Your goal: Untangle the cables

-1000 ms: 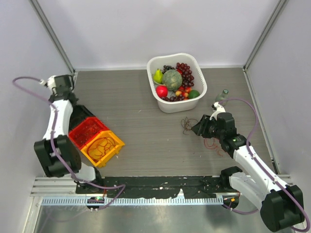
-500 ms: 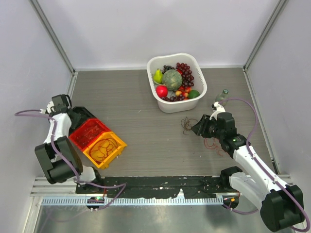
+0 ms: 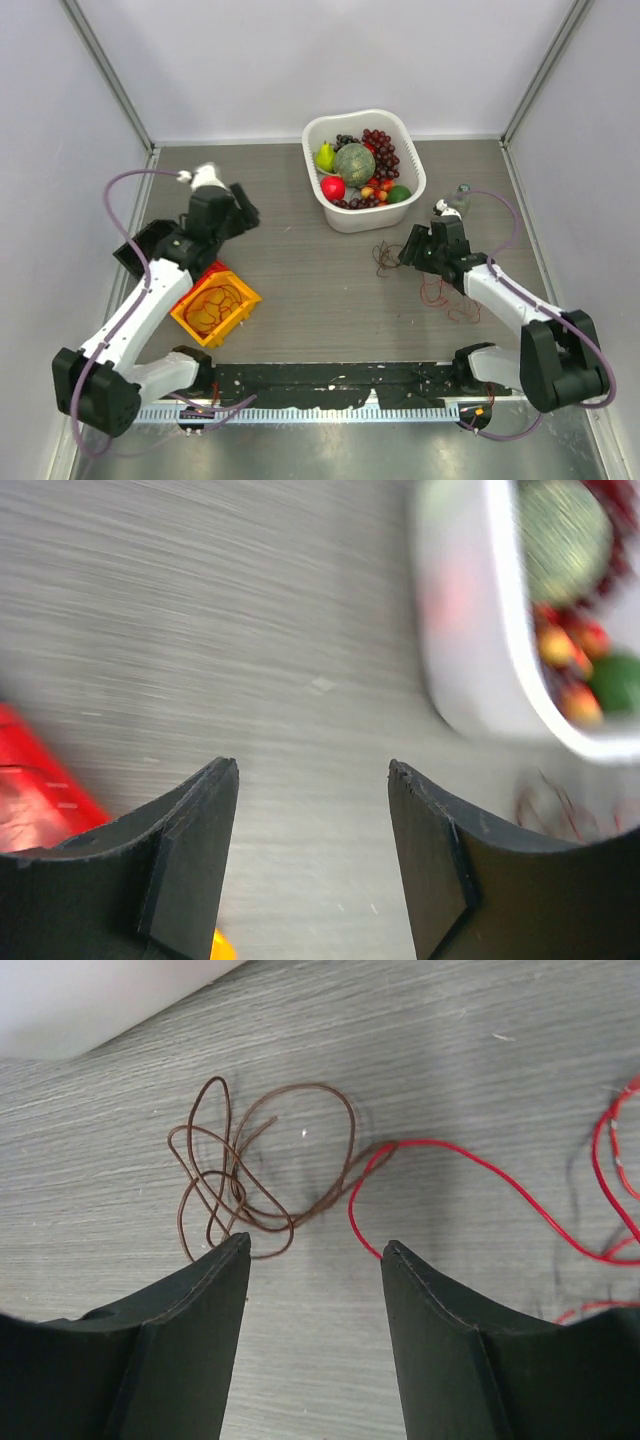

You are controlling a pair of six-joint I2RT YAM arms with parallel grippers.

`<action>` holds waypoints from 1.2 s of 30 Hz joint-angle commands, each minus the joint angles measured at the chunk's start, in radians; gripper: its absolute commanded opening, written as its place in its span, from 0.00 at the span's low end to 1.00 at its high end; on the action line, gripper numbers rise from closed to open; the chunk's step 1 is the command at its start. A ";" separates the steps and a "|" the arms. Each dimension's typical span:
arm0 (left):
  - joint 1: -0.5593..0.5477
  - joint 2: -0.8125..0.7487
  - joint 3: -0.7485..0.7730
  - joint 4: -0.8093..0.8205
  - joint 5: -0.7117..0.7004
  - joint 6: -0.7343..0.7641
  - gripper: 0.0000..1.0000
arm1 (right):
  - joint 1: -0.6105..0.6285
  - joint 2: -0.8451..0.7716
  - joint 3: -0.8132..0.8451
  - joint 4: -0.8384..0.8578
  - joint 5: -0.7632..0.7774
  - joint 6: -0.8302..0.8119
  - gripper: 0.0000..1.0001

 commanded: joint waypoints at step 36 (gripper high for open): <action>-0.767 0.631 0.080 0.212 0.047 0.164 0.60 | 0.405 -0.468 0.024 -0.246 0.312 0.085 0.68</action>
